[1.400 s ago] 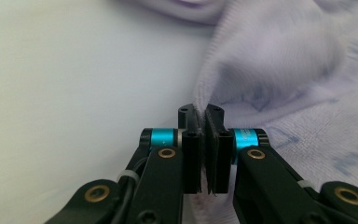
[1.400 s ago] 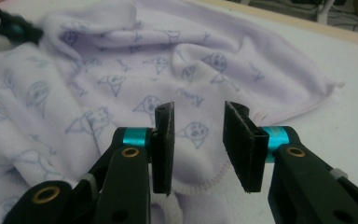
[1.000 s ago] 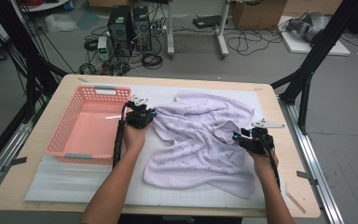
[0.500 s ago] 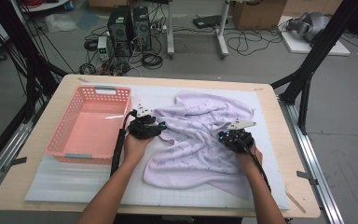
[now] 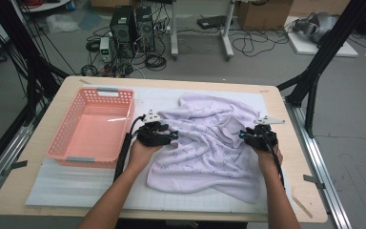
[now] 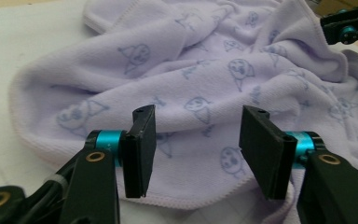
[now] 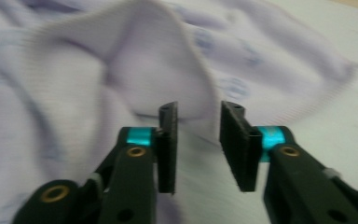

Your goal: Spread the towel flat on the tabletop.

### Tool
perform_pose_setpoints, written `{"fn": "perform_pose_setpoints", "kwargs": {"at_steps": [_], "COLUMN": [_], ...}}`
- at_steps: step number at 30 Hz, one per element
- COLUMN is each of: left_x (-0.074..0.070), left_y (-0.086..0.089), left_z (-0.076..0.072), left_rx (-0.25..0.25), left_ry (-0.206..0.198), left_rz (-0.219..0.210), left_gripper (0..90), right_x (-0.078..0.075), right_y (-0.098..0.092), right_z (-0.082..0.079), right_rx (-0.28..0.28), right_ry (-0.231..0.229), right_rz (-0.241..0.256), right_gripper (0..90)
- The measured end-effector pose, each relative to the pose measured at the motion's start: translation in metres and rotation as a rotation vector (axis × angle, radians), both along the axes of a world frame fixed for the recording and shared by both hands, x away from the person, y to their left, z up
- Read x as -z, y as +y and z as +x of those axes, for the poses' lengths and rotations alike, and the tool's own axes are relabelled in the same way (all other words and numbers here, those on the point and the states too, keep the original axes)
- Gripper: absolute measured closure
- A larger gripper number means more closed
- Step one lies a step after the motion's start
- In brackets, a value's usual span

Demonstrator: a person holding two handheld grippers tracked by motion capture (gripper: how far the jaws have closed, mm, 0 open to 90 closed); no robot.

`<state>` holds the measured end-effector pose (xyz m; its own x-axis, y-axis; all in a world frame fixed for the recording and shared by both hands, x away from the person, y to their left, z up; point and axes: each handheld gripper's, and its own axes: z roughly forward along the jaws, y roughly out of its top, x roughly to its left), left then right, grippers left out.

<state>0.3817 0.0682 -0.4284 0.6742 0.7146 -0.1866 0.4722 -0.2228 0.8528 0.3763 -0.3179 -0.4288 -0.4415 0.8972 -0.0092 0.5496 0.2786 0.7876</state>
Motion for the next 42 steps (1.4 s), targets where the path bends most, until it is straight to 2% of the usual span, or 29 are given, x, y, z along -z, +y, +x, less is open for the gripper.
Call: {"fn": "perform_pose_setpoints", "kwargs": {"at_steps": [2, 5, 6, 9, 11, 15, 16, 18, 19, 20, 22, 24, 27, 28, 30, 34, 37, 39, 40, 41, 42], "left_x": [0.001, 0.006, 0.009, 0.016, 0.021, 0.023, 0.022, 0.022, 0.021, 0.022, 0.021, 0.018, 0.011, 0.009, 0.006, 0.007, 0.007, 0.006, 0.006, 0.006, 0.005], "left_y": [-0.002, -0.005, -0.006, -0.012, -0.019, -0.031, -0.032, -0.033, -0.033, -0.033, -0.031, -0.026, 0.001, 0.010, 0.025, 0.025, 0.021, 0.020, 0.020, 0.020, 0.020], "left_z": [0.000, 0.000, 0.001, 0.002, 0.003, -0.002, -0.004, -0.005, -0.006, -0.006, -0.005, -0.003, 0.003, 0.005, 0.009, 0.009, 0.008, 0.007, 0.006, 0.004, 0.003], "left_rx": [0.011, 0.026, 0.036, 0.043, 0.051, 0.058, 0.065, 0.086, 0.098, 0.095, 0.082, 0.014, -0.158, -0.212, -0.276, -0.287, -0.278, -0.258, -0.251, -0.245, -0.237], "left_ry": [0.009, 0.058, 0.073, 0.098, 0.105, 0.040, 0.017, -0.007, -0.015, -0.008, -0.007, -0.024, -0.050, -0.056, -0.064, -0.067, -0.043, -0.041, -0.037, -0.038, -0.041], "left_rz": [0.004, 0.025, 0.044, 0.071, 0.086, 0.139, 0.165, 0.189, 0.200, 0.193, 0.195, 0.207, 0.133, 0.129, 0.109, 0.096, 0.051, 0.053, 0.048, 0.044, 0.038], "left_gripper": [44.3, 42.6, 41.9, 41.0, 41.5, 40.4, 44.1, 62.2, 74.2, 86.2, 87.7, 88.2, 88.2, 88.2, 88.2, 86.2, 68.0, 62.4, 59.2, 57.2, 56.3], "right_x": [-0.002, -0.004, -0.005, -0.002, 0.000, 0.004, 0.004, 0.004, 0.004, 0.004, 0.003, 0.002, 0.000, 0.000, -0.002, -0.001, 0.004, 0.008, 0.009, 0.009, 0.009], "right_y": [0.008, 0.017, 0.019, 0.019, 0.015, 0.004, 0.003, 0.002, 0.003, 0.004, 0.009, 0.014, 0.015, 0.014, 0.012, 0.016, 0.031, 0.043, 0.048, 0.053, 0.057], "right_z": [-0.003, -0.008, -0.009, -0.013, -0.015, -0.020, -0.022, -0.023, -0.024, -0.024, -0.025, -0.025, -0.027, -0.028, -0.029, -0.028, -0.025, -0.020, -0.017, -0.014, -0.010], "right_rx": [-0.058, -0.133, -0.150, -0.165, -0.148, -0.126, -0.123, -0.132, -0.136, -0.142, -0.156, -0.173, -0.174, -0.171, -0.154, -0.159, -0.197, -0.204, -0.207, -0.204, -0.191], "right_ry": [-0.003, -0.001, -0.003, -0.001, -0.005, 0.006, 0.014, 0.012, 0.008, 0.005, -0.005, -0.005, -0.015, -0.018, -0.024, -0.020, 0.000, 0.010, 0.007, 0.002, 0.002], "right_rz": [0.017, 0.032, 0.024, 0.019, 0.029, 0.058, 0.065, 0.062, 0.065, 0.067, 0.067, 0.059, 0.058, 0.060, 0.073, 0.086, 0.049, 0.010, -0.014, -0.053, -0.106], "right_gripper": [53.0, 43.5, 40.5, 38.4, 37.2, 36.7, 36.8, 37.0, 37.3, 37.9, 38.9, 39.9, 40.3, 40.5, 40.9, 42.4, 43.4, 44.3, 47.5, 55.4, 67.8]}}
